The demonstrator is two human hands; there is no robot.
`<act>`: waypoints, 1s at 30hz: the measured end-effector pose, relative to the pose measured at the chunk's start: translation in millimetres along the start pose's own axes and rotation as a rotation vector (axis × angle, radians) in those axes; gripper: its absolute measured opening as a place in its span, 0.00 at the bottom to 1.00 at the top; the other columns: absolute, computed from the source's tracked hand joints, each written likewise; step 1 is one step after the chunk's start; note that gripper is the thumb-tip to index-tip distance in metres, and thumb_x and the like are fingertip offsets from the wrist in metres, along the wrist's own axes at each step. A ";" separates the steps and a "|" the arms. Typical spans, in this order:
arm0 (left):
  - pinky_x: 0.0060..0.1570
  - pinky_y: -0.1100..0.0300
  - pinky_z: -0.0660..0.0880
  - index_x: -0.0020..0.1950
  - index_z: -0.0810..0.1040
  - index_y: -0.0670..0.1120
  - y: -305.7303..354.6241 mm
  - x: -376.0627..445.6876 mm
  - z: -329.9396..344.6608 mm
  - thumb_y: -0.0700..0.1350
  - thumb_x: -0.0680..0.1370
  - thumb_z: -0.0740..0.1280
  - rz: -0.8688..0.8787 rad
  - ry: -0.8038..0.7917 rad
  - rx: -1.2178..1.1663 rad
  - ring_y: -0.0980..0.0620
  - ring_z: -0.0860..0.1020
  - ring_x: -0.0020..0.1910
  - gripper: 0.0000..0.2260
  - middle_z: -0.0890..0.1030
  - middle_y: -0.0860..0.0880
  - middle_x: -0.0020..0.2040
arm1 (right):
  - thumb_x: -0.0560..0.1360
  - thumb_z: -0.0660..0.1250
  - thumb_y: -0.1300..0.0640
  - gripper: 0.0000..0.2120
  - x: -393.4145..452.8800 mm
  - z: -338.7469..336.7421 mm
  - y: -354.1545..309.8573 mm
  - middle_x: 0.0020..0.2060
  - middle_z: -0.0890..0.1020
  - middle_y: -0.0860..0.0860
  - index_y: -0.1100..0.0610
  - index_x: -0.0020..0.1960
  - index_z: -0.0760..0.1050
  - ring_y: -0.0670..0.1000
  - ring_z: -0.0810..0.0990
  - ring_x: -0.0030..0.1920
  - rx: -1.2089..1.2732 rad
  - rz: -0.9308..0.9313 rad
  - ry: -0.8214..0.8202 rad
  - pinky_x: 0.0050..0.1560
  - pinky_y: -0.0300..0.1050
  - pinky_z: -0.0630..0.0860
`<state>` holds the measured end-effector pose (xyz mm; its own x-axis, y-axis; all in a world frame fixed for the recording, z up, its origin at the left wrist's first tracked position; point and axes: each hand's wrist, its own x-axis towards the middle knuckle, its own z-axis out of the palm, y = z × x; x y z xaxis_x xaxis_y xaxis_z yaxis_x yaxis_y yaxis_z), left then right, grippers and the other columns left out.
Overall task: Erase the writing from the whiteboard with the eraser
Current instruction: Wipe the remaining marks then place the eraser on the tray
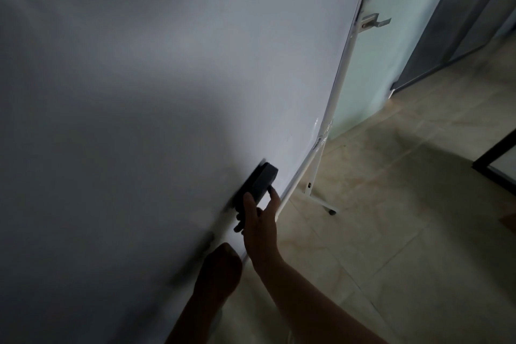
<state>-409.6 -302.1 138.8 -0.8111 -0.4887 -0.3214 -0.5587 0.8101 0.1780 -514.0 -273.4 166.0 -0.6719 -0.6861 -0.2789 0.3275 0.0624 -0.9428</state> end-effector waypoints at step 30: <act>0.70 0.54 0.62 0.74 0.64 0.54 47.5 26.7 -40.9 0.39 0.80 0.61 -0.481 0.385 -0.976 0.55 0.66 0.71 0.24 0.67 0.55 0.73 | 0.82 0.58 0.47 0.28 89.6 -39.0 -43.8 0.62 0.77 0.50 0.45 0.78 0.51 0.50 0.78 0.58 -0.230 -0.149 0.121 0.57 0.47 0.77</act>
<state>-464.8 -289.9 176.7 -0.3832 -0.8815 -0.2759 -0.5846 0.0002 0.8113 -614.5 -309.3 175.2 -0.7802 -0.6094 -0.1415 0.0698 0.1400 -0.9877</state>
